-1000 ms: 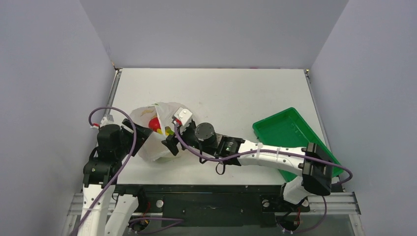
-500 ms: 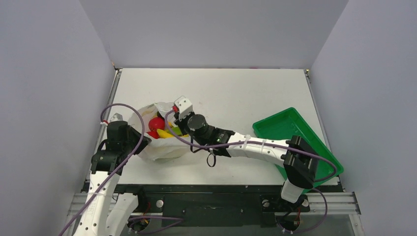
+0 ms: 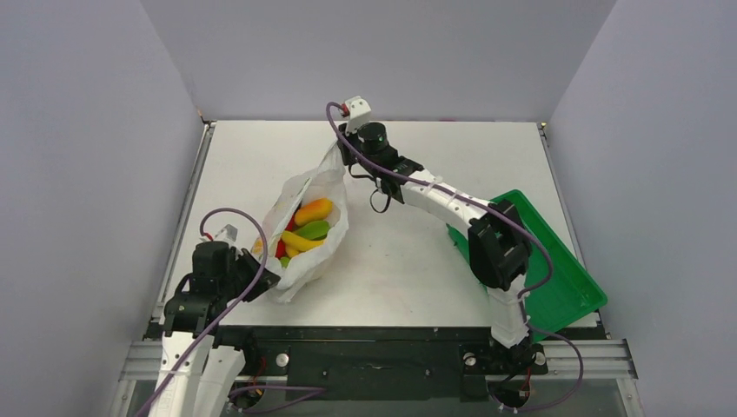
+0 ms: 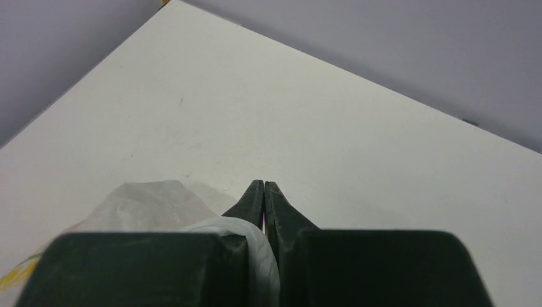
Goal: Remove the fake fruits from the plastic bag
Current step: Adjust the plastic bag at the center of the board.
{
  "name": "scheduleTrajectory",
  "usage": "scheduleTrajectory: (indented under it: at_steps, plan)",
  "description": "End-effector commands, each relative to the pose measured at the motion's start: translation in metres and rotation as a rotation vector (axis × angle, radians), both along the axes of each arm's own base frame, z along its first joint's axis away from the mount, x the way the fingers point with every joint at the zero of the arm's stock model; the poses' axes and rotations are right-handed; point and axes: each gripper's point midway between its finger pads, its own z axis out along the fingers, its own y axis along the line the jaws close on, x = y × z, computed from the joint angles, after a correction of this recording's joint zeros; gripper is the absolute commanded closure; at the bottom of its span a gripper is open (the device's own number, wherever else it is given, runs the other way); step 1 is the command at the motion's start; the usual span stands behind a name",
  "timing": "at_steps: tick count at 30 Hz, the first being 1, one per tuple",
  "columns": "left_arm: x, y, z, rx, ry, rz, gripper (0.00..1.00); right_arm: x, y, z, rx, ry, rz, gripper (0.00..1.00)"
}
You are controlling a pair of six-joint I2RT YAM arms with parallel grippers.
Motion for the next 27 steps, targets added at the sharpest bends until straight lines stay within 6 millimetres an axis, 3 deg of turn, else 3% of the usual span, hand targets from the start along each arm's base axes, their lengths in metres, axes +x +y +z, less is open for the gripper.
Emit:
scheduleTrajectory:
  at_steps: [1,3,5,6,8,12,16,20,23,27]
  plan:
    - [-0.008,-0.018,-0.005,-0.048,0.017,-0.135,1.0,0.017,0.008,-0.012,0.001,0.094,0.031,1.0]
    - [-0.006,-0.027,-0.002,-0.093,0.003,-0.174,1.0,0.01,0.012,-0.022,-0.046,0.156,0.022,0.94]
    - [-0.001,-0.034,0.003,-0.126,-0.025,-0.201,1.0,-0.002,0.005,-0.027,-0.076,0.2,-0.023,0.78]
    - [0.002,-0.036,0.007,-0.133,-0.045,-0.207,1.0,-0.012,-0.003,-0.028,-0.081,0.233,-0.048,0.66]
    - [0.005,-0.037,0.012,-0.139,-0.064,-0.216,1.0,-0.029,-0.02,-0.027,-0.087,0.282,-0.098,0.51]
    - [0.008,-0.039,0.014,-0.134,-0.076,-0.24,1.0,-0.068,-0.056,-0.023,-0.116,0.365,-0.172,0.32]
    - [0.008,-0.038,0.009,-0.113,-0.059,-0.264,1.0,-0.113,-0.078,-0.017,-0.166,0.357,-0.224,0.24]
    - [0.007,-0.036,0.005,-0.091,-0.047,-0.269,1.0,-0.163,-0.072,-0.005,-0.132,0.294,-0.21,0.23]
    - [0.006,-0.036,0.005,-0.091,-0.041,-0.278,1.0,-0.185,-0.07,0.004,-0.075,0.268,-0.185,0.23]
    - [0.002,-0.035,0.003,-0.082,-0.029,-0.28,1.0,-0.21,-0.048,0.019,0.02,0.221,-0.074,0.26]
